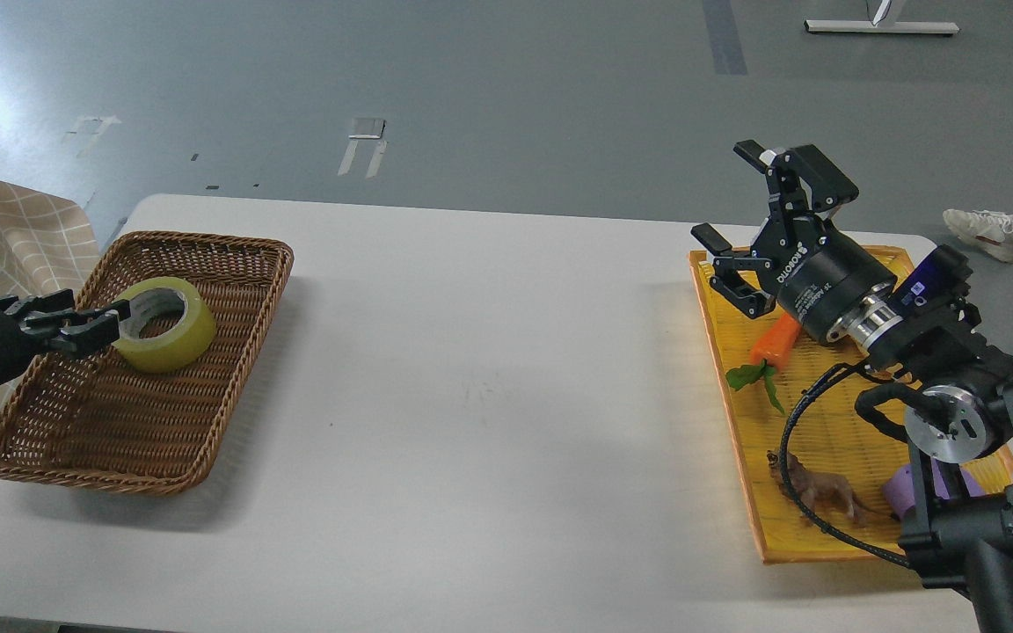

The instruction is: Place and transfer tape with both arms

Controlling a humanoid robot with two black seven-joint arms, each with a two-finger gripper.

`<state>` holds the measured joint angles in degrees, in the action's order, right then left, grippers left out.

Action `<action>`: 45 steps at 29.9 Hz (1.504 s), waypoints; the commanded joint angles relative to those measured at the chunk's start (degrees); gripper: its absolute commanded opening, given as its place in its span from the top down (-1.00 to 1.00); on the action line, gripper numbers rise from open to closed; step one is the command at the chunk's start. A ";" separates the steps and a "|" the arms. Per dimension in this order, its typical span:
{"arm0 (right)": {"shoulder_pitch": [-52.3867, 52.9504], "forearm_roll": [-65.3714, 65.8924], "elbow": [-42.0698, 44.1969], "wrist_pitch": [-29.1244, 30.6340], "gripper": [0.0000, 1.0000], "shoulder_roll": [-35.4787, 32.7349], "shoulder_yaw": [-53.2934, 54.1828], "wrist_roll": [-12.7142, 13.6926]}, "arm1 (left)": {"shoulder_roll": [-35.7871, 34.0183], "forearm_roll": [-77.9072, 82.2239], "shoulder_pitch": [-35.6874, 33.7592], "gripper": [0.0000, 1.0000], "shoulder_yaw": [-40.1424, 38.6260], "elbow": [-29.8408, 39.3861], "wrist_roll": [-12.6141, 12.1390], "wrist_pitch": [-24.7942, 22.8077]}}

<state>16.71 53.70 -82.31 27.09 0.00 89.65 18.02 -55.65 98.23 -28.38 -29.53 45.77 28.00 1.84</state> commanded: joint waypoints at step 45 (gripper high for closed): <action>11.59 -0.44 -5.14 -3.62 -1.00 0.00 1.14 -2.72 | 47.20 -63.17 -4.31 -0.96 -28.57 33.15 -5.32 -8.17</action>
<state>27.99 53.24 -87.46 23.81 0.00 91.37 15.29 -10.83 34.14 -32.68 -57.99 79.45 24.37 -6.40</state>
